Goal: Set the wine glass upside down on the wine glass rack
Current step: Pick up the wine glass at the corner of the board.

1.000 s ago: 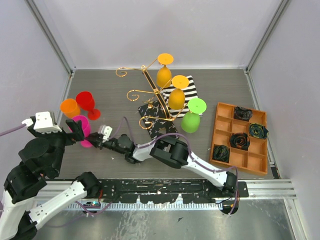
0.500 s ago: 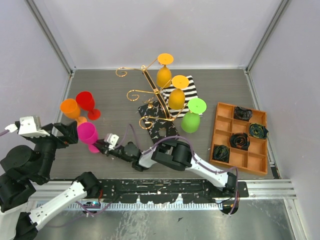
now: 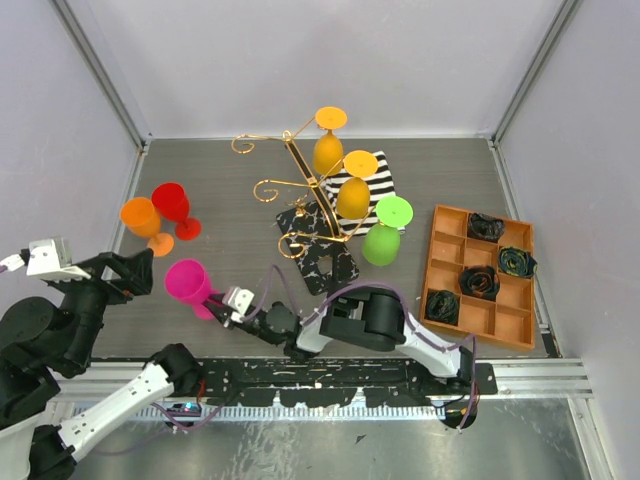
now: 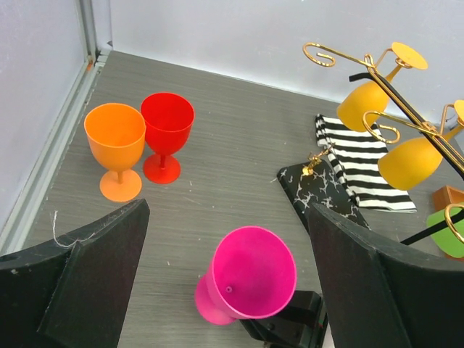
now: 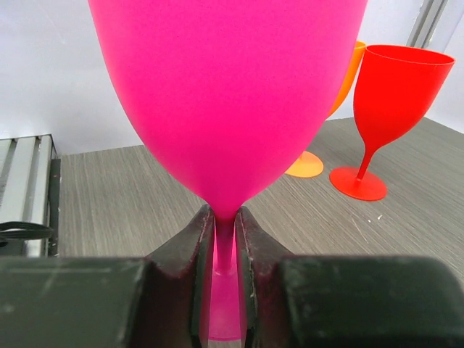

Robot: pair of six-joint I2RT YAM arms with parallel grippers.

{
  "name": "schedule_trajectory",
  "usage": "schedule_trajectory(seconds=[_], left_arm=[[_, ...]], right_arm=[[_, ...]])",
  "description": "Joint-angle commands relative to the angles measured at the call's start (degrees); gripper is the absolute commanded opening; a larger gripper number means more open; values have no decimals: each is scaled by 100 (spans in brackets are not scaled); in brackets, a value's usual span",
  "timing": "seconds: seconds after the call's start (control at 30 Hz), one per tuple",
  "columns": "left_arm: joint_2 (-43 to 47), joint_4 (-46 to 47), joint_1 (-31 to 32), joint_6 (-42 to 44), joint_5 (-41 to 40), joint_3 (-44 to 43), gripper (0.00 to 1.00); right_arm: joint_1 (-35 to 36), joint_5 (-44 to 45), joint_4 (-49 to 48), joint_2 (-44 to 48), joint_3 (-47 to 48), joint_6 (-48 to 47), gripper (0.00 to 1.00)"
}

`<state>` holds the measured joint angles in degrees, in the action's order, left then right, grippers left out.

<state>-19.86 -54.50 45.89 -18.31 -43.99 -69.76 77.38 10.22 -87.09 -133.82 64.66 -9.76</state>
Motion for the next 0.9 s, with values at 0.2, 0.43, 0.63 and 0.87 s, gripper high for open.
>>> schedule_trajectory(seconds=[0.2,0.43,0.63,0.87], left_arm=[[78,-370,7,-450,117,-300,98],[117,-478,104,-849,157,-242,98],[184,-138,115,-1119,368,-119,98],[7,69,125,-1246,963,-207,97]], right_arm=[[587,760,-1004,1109,-945,-736,1],[932,836,-835,2088,-1687,-1069,1],[1230,1071,-661,2986,-2259,-1342,1],[1456,952,-121,4199,-2436,-1765,1]])
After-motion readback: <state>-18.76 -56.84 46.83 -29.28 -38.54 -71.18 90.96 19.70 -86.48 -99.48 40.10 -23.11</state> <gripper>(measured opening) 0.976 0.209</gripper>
